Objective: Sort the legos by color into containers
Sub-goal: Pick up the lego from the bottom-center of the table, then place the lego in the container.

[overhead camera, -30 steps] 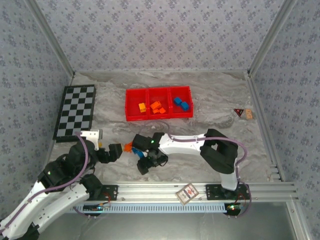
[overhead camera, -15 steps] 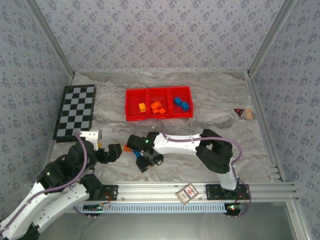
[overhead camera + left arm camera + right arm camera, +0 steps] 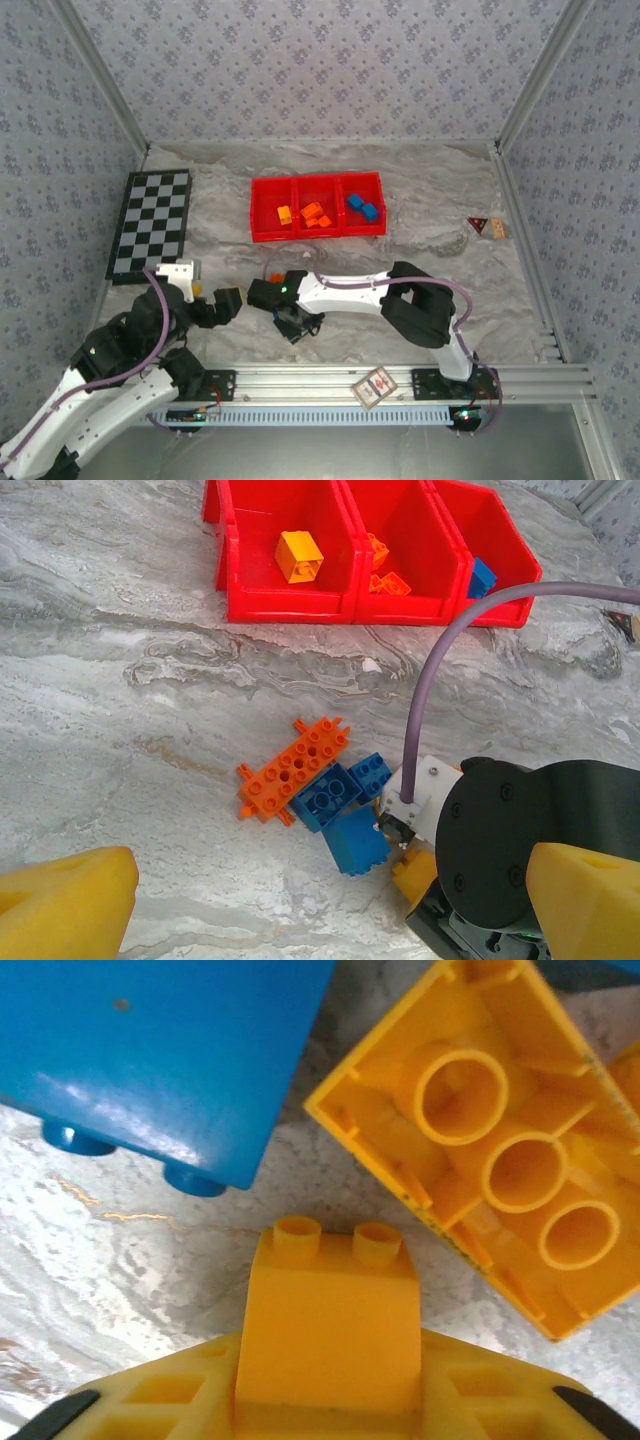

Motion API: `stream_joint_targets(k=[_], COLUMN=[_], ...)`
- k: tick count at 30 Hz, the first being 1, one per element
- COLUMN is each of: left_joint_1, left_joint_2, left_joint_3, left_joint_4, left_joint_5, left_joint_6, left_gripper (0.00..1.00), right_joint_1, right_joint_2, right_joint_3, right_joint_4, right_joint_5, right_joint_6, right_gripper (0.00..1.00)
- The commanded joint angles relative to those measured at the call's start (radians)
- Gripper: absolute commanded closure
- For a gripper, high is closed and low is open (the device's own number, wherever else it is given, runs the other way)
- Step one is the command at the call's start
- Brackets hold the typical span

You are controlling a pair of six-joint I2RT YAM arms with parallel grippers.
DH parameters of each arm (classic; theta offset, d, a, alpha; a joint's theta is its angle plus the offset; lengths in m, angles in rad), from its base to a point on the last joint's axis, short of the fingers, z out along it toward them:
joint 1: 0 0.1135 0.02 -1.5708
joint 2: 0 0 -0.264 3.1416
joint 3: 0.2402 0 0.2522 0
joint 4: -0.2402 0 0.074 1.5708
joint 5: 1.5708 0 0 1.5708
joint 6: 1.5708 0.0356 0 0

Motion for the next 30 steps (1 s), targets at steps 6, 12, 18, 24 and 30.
stream_joint_targets(k=[6, 12, 18, 24, 30], left_joint_1=[-0.007, -0.007, -0.008, -0.010, -0.011], left_joint_2=[-0.019, -0.026, -0.027, -0.023, -0.023], left_joint_3=[-0.003, -0.004, -0.004, -0.005, -0.008], left_joint_4=[0.006, 0.005, 0.004, 0.004, 0.003], left_joint_5=[-0.029, -0.033, -0.034, -0.036, -0.046], left_joint_6=[-0.013, -0.015, -0.015, -0.014, -0.019], left_gripper=[0.00, 0.00, 0.00, 0.00, 0.00], right_joint_1=[-0.007, -0.077, -0.198, -0.299, -0.382], right_joint_2=[-0.100, -0.161, -0.159, -0.035, 0.130], right_joint_3=[-0.013, 0.036, 0.197, 0.476, 0.677], right_joint_4=[0.022, 0.053, 0.065, 0.037, 0.071], right_joint_5=[0.071, 0.052, 0.047, 0.021, 0.007], right_joint_6=[0.002, -0.068, -0.167, -0.292, -0.372], right_gripper=[0.70, 0.71, 0.70, 0.68, 0.68])
